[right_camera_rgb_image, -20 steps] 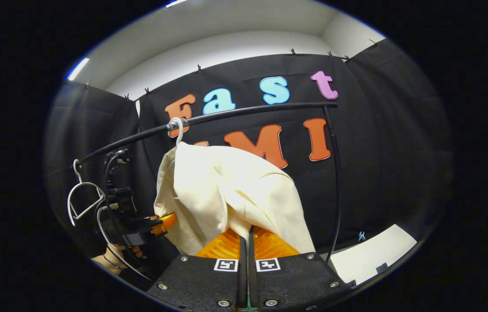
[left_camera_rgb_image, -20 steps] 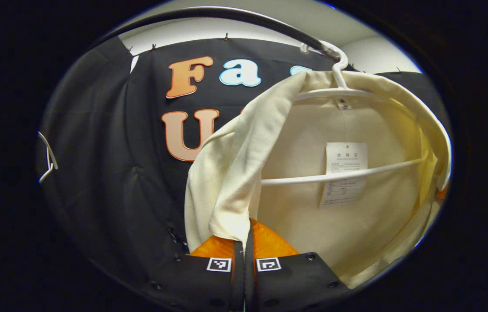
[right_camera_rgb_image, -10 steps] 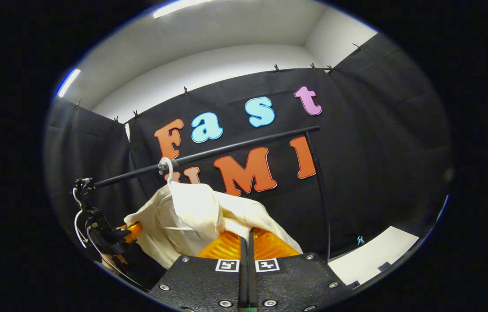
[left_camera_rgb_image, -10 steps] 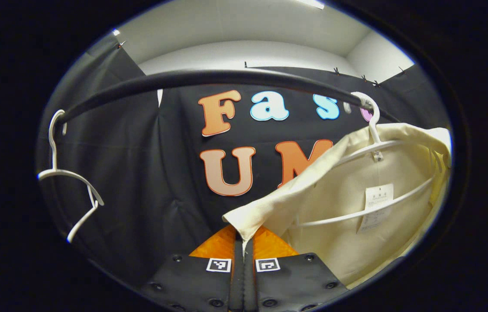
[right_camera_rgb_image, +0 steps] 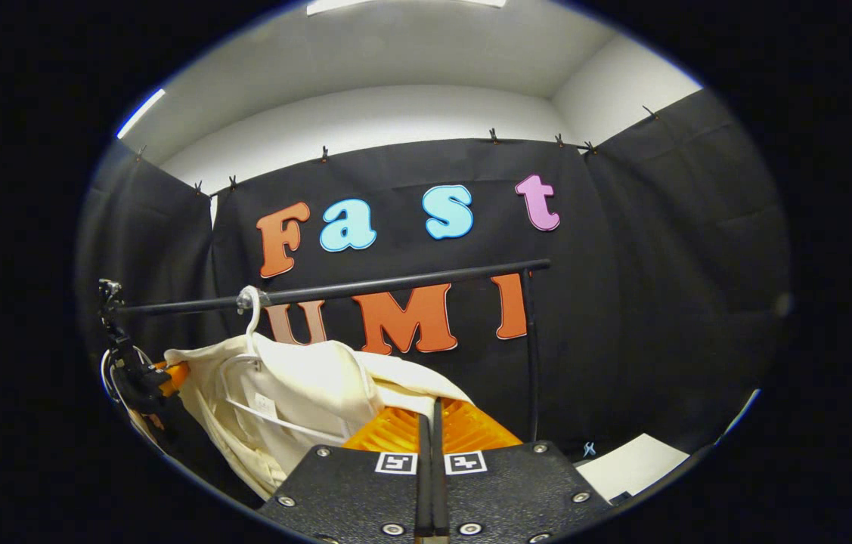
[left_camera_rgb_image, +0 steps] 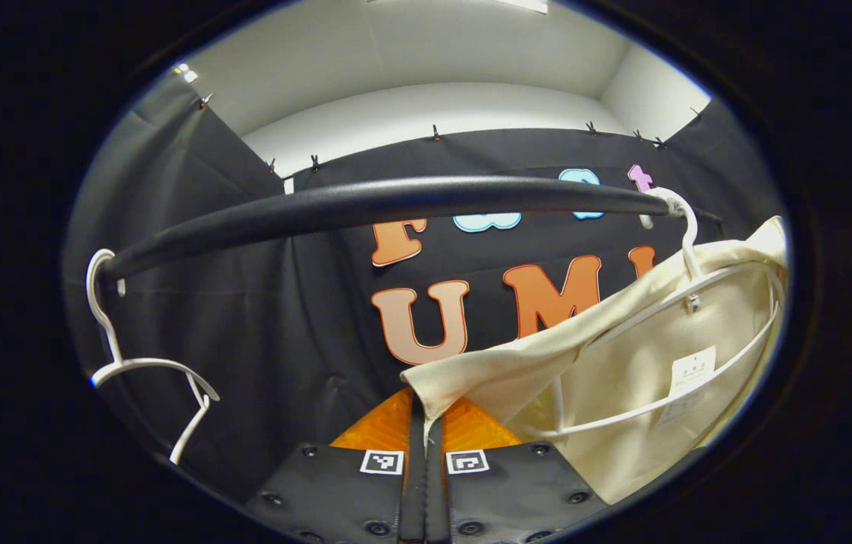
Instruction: Grasp the clothes on the hanger with both hands and then place them into the laundry hamper below.
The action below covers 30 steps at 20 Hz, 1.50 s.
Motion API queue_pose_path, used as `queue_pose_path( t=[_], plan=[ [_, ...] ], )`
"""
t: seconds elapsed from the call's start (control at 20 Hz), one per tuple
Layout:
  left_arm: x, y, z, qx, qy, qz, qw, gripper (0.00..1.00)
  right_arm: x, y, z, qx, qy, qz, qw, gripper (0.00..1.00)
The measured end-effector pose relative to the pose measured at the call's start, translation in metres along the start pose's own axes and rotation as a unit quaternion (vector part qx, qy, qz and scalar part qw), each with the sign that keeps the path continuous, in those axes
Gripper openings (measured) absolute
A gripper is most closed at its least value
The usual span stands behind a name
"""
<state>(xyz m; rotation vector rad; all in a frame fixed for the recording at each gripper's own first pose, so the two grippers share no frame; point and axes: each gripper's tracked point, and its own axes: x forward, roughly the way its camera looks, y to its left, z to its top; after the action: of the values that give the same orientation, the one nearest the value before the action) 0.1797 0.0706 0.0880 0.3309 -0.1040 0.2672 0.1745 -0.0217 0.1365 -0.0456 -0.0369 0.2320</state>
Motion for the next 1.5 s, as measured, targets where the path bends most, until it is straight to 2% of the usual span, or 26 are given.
queue_pose_path(
  t=[0.2, 0.5, 0.7, 0.85, 1.0, 1.3, 1.5],
  plan=[
    [0.007, 0.001, 0.005, -0.015, -0.004, -0.004, 1.000, 0.07, 0.017, -0.008, 0.014, -0.031, -0.002, 0.007, 0.999, 0.00],
    [0.002, 0.007, -0.004, -0.022, 0.004, 0.007, 1.000, 0.07, 0.057, -0.016, -0.028, -0.010, 0.055, 0.046, 0.997, 0.00],
    [0.002, 0.014, -0.009, -0.039, 0.008, 0.022, 0.999, 0.06, 0.086, -0.013, -0.047, 0.030, 0.072, 0.096, 0.992, 0.00],
    [0.012, 0.023, -0.032, -0.072, 0.032, 0.031, 0.996, 0.07, 0.111, -0.006, -0.065, 0.074, 0.100, 0.146, 0.981, 0.00],
    [0.005, 0.025, -0.053, -0.081, 0.047, 0.043, 0.995, 0.07, 0.133, -0.002, -0.087, 0.085, 0.118, 0.176, 0.974, 0.00],
    [-0.012, 0.019, -0.093, -0.085, 0.089, 0.058, 0.991, 0.07, 0.149, -0.003, -0.127, 0.101, 0.142, 0.195, 0.965, 0.00],
    [-0.027, 0.010, -0.119, -0.086, 0.115, 0.062, 0.988, 0.07, 0.145, -0.011, -0.149, 0.091, 0.148, 0.188, 0.967, 0.00]
  ],
)
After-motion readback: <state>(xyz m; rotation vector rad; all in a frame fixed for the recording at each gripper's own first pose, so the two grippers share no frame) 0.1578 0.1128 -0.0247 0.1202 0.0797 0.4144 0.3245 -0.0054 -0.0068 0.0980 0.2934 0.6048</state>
